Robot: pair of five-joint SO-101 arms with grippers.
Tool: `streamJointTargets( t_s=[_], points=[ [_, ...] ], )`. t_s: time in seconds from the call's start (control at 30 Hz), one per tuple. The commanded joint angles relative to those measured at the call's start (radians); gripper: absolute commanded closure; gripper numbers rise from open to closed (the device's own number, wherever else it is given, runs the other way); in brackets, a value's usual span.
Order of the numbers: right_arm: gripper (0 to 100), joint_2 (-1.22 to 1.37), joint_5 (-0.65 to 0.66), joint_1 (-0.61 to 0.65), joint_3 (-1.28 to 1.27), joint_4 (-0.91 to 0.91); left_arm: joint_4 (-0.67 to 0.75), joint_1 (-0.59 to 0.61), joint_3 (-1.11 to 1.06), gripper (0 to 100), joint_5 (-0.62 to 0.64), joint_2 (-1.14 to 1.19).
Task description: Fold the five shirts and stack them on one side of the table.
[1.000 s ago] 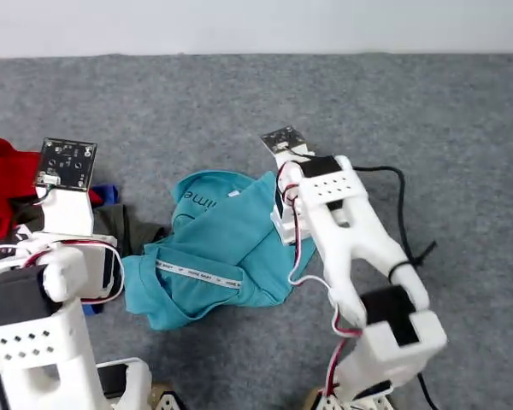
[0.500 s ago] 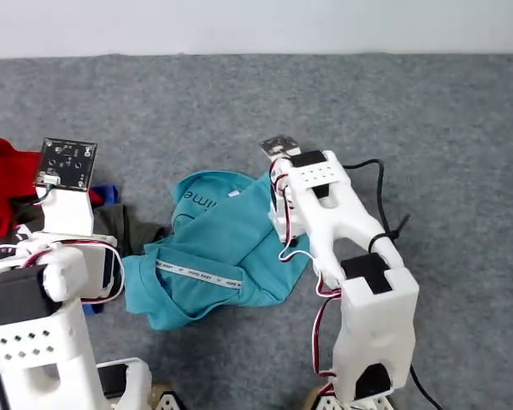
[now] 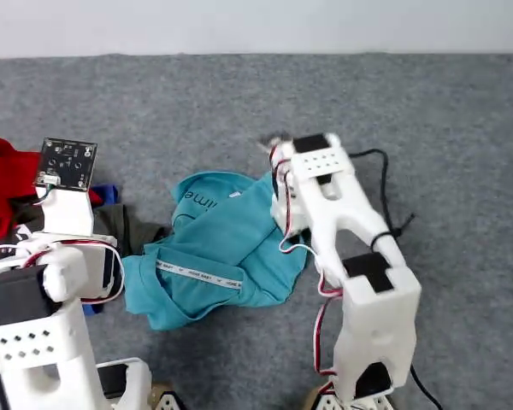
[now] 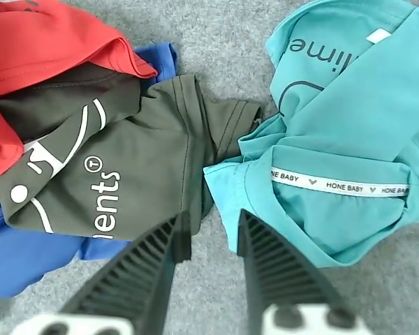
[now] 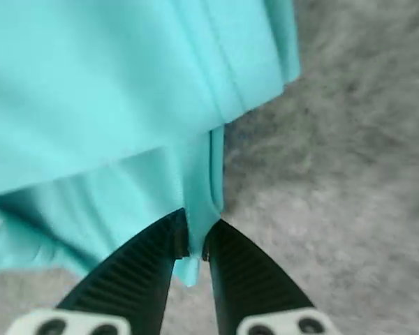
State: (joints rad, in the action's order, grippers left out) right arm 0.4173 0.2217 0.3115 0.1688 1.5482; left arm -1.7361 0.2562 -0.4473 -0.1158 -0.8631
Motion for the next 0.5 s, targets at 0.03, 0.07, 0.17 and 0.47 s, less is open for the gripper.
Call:
streamJointTargets(
  t_s=[0.03,0.07,0.17,0.47],
  points=[
    [99.0,-0.252,0.133,-0.015,0.141,0.104,-0.015,0.002,0.004,89,0.006,-0.014],
    [99.0,-0.294,0.167,-0.015,0.166,0.117,-0.015,0.002,0.005,89,0.006,-0.014],
    [99.0,-0.412,0.264,-0.015,0.242,0.128,-0.015,0.002,0.005,89,0.006,-0.014],
    [99.0,-0.598,0.493,-0.015,0.529,0.050,-0.015,0.000,0.008,89,0.005,-0.014]
  ],
)
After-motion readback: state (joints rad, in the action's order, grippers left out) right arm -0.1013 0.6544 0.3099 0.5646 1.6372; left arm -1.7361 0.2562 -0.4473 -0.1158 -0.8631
